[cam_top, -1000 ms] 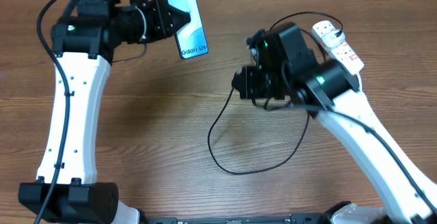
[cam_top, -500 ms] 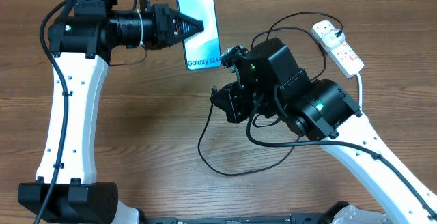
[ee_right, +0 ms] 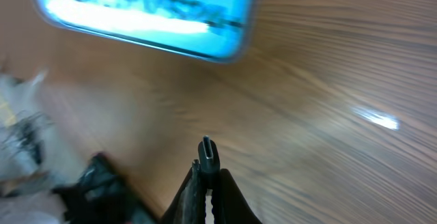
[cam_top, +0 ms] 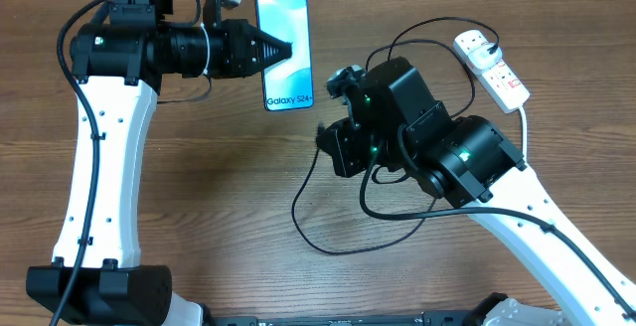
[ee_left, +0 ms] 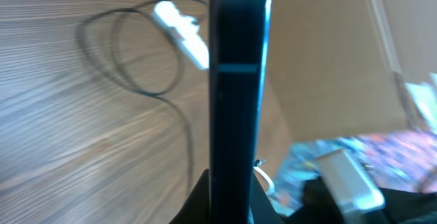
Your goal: Plug charger to phone and switch on socket
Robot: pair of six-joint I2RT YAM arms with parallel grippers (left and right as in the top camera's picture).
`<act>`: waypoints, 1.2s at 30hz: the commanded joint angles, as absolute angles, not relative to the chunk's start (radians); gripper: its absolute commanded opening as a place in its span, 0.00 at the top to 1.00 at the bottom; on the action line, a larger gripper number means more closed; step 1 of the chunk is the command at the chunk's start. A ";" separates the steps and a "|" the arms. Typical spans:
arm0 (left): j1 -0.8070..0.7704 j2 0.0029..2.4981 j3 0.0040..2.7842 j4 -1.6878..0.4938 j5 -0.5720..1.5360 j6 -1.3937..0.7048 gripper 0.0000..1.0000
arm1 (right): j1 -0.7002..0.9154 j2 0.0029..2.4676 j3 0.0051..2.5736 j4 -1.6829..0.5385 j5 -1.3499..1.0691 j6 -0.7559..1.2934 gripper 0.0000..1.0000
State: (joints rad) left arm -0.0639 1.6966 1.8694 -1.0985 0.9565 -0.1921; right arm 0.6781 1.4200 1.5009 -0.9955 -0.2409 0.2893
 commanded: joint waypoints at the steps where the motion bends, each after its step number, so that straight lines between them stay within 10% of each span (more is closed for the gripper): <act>1: -0.066 1.683 1.876 -1.128 0.689 -0.270 0.96 | 0.684 1.457 1.469 -1.019 -0.025 0.390 0.96; 23: -0.066 1.683 1.875 -1.204 0.513 -0.292 0.96 | 0.665 1.972 1.332 -0.852 0.149 0.682 0.96; 36: -0.066 1.684 1.875 -1.204 0.513 -0.292 0.96 | 0.531 1.971 1.387 -0.812 -0.189 0.655 0.65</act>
State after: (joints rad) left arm -0.0647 1.6966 1.8694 -1.2087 0.5034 -0.2859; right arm 0.5404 1.9797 1.3399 -0.8204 -0.0414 0.6724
